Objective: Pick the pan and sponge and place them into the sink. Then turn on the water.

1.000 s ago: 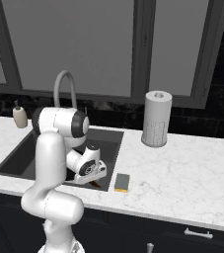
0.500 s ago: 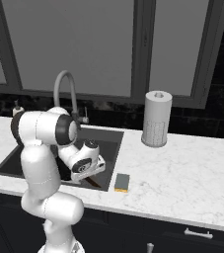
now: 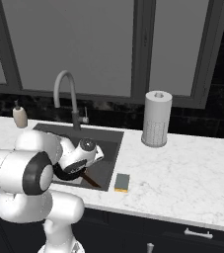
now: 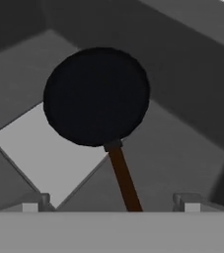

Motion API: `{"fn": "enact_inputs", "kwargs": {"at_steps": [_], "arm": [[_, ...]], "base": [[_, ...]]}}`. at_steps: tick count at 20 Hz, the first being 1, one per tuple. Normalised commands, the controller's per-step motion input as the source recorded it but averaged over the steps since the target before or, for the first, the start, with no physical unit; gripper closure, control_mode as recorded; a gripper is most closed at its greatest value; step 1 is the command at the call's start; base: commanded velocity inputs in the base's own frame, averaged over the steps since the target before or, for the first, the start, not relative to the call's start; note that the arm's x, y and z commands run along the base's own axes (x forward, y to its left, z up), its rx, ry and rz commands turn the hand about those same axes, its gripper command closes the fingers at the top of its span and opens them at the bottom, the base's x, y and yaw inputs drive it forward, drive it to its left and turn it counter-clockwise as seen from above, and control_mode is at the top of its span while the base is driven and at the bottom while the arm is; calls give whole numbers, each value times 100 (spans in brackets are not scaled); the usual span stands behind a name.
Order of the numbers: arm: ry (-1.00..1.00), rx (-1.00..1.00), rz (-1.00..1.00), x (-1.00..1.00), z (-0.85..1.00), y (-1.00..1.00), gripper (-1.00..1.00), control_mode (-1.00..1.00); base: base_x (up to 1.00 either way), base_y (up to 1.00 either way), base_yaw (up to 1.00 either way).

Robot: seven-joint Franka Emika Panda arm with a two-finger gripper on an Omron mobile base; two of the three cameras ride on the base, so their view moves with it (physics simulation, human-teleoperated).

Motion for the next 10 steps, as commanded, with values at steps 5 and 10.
{"fn": "enact_inputs", "kwargs": {"at_steps": [5,10], "arm": [[-3,0,0,-3,100,0,-100,-100],[0,0,0,-25,95,0,-100,-100]], "base": [[0,0,0],[0,0,0]]}}
